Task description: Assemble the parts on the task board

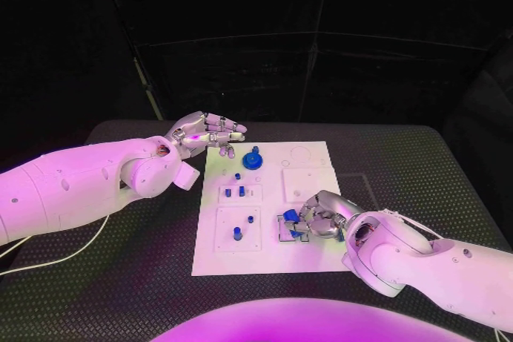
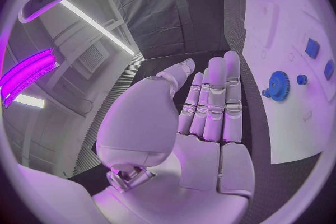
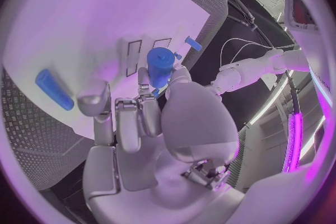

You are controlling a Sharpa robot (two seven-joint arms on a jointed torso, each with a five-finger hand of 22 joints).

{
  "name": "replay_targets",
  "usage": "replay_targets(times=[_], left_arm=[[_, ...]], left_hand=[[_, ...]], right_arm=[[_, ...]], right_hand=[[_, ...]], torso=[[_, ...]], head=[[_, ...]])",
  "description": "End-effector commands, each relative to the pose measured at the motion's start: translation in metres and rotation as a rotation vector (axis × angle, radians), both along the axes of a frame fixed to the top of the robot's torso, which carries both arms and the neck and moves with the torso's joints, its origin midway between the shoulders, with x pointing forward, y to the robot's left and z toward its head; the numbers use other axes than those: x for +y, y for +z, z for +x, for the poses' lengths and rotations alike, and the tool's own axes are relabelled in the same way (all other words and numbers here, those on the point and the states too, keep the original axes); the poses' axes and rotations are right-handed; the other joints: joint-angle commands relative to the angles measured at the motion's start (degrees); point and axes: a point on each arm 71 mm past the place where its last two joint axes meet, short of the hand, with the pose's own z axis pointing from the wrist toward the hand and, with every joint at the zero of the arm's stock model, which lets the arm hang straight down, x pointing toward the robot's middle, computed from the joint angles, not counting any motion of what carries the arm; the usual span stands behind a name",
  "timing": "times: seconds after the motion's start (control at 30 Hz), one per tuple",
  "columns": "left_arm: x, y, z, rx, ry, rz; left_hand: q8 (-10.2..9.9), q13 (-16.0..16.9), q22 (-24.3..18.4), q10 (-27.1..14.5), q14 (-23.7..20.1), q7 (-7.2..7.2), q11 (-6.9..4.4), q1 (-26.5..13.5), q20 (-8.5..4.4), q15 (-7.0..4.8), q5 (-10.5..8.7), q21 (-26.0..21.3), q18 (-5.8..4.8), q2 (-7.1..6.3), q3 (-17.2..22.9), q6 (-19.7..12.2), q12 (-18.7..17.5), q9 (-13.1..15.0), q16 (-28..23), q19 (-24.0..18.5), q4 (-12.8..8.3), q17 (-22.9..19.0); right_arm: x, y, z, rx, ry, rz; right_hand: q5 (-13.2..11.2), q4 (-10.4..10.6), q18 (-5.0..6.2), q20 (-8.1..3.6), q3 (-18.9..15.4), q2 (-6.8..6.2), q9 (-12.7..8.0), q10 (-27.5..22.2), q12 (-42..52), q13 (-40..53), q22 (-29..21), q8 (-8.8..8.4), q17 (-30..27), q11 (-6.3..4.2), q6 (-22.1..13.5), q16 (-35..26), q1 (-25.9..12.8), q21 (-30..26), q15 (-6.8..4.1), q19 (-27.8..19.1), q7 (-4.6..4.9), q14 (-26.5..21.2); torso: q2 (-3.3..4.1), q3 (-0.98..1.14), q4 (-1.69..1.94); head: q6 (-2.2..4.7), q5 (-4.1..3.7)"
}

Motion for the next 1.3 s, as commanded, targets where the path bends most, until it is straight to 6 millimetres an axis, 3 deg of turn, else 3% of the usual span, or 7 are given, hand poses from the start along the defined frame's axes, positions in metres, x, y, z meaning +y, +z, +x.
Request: replay_targets(times=[0.03, 0.27, 0.37, 0.5, 1.0, 1.17, 1.3], left_arm=[[-0.0017, 0.0015, 0.0000, -0.004, -0.012, -0.010], [-0.0019, 0.0015, 0.0000, -0.004, -0.013, -0.010], [-0.0018, 0.0014, 0.0000, -0.004, -0.013, -0.010], [-0.0018, 0.0014, 0.0000, -0.004, -0.013, -0.010], [-0.0014, 0.0012, 0.0002, -0.003, -0.012, -0.010], [-0.0011, 0.0012, 0.0002, -0.003, -0.012, -0.009], [-0.0011, 0.0012, 0.0002, -0.003, -0.012, -0.010]], left_hand=[[0.14, -0.08, -0.09, -0.50, -0.40, 0.00, 0.05, 0.08, 0.21, 0.03, -0.24, -0.17, 0.26, 0.50, -0.29, -0.19, 0.28, 0.06, -0.34, -0.30, -0.08, 0.09], [0.17, -0.09, -0.12, -0.62, -0.44, 0.02, 0.07, 0.04, 0.22, 0.05, -0.23, -0.21, 0.26, 0.57, -0.33, -0.28, 0.37, 0.06, -0.34, -0.30, -0.05, 0.11], [0.17, -0.09, -0.12, -0.62, -0.44, 0.02, 0.07, 0.04, 0.22, 0.05, -0.23, -0.21, 0.26, 0.57, -0.33, -0.28, 0.37, 0.06, -0.34, -0.30, -0.05, 0.11], [0.17, -0.09, -0.12, -0.62, -0.44, 0.02, 0.07, 0.04, 0.22, 0.05, -0.23, -0.21, 0.26, 0.57, -0.33, -0.28, 0.37, 0.06, -0.34, -0.30, -0.05, 0.11], [0.17, -0.09, -0.12, -0.62, -0.44, 0.02, 0.07, 0.04, 0.22, 0.05, -0.23, -0.21, 0.26, 0.57, -0.33, -0.28, 0.37, 0.06, -0.34, -0.30, -0.05, 0.11], [0.17, -0.09, -0.12, -0.62, -0.44, 0.02, 0.07, 0.04, 0.22, 0.05, -0.23, -0.21, 0.26, 0.57, -0.33, -0.28, 0.37, 0.06, -0.34, -0.30, -0.05, 0.11], [0.17, -0.09, -0.12, -0.62, -0.44, 0.02, 0.07, 0.04, 0.22, 0.05, -0.23, -0.21, 0.26, 0.57, -0.33, -0.28, 0.37, 0.06, -0.34, -0.30, -0.05, 0.11]], right_arm=[[0.0004, 0.0000, 0.0008, 0.004, -0.007, 0.004], [0.0023, -0.0004, 0.0006, 0.009, 0.003, 0.002], [0.0026, -0.0006, 0.0003, 0.012, 0.008, 0.000], [0.0028, -0.0006, 0.0000, 0.015, 0.011, -0.002], [0.0031, 0.0003, -0.0010, 0.011, 0.022, -0.006], [0.0054, 0.0024, -0.0022, -0.008, 0.050, -0.010], [0.0072, 0.0031, -0.0025, -0.020, 0.068, -0.018]], right_hand=[[-2.33, 0.01, -0.34, -0.15, -0.76, 0.12, 0.11, -0.14, -0.33, 3.70, -0.01, 0.10, 11.90, -0.32, -0.18, 0.15, -0.87, 0.20, -0.26, -0.12, -0.10, 5.39], [-10.90, 0.07, -0.32, -0.10, -2.58, -0.46, 0.55, -0.27, -0.69, 3.57, -0.06, 0.26, 11.79, -0.27, -0.46, 0.08, -3.32, 0.11, -0.22, -0.24, -0.07, 5.36], [-14.71, 0.13, -0.30, -0.07, -2.65, -1.50, 0.74, -0.39, -0.95, 3.43, -0.12, 0.29, 11.59, -0.22, -0.66, -0.01, -4.71, 0.04, -0.18, -0.31, -0.04, 5.32], [-16.51, 0.19, -0.28, -0.03, -2.04, -2.49, 0.90, -0.51, -1.20, 3.29, -0.23, 0.32, 11.41, -0.18, -0.83, -0.10, -5.91, -0.06, -0.15, -0.41, 0.01, 5.28], [-16.43, 0.11, -0.27, -0.02, -1.19, -2.19, 1.05, -0.50, -1.23, 3.33, -0.22, 0.44, 11.35, -0.21, -0.77, -0.13, -6.11, -0.08, -0.15, -0.42, -0.02, 5.27], [-14.17, -2.47, -0.28, -0.14, 0.66, -1.49, 1.50, -0.34, -1.09, 3.63, -0.01, 0.97, 11.55, -0.39, -0.38, -0.06, 0.85, -0.03, -0.31, -0.33, -0.20, 5.32], [-13.64, -4.37, -0.33, -0.23, 1.09, -1.39, 1.91, -0.40, -1.33, 3.45, 0.24, 1.50, 11.68, -0.51, -0.03, 0.00, 4.16, 0.05, -0.41, -0.22, -0.31, 5.34]], torso=[[-0.03, 0.00, 0.02], [0.01, 0.01, -0.09], [-0.02, 0.00, -0.09], [0.02, 0.00, -0.06], [0.01, 0.00, -0.07], [0.02, 0.02, -0.09], [0.01, 0.00, -0.04]], head=[[0.07, -0.01], [0.12, 0.06], [0.08, 0.06], [0.07, 0.10], [0.12, 0.15], [0.14, 0.15], [0.09, 0.10]])
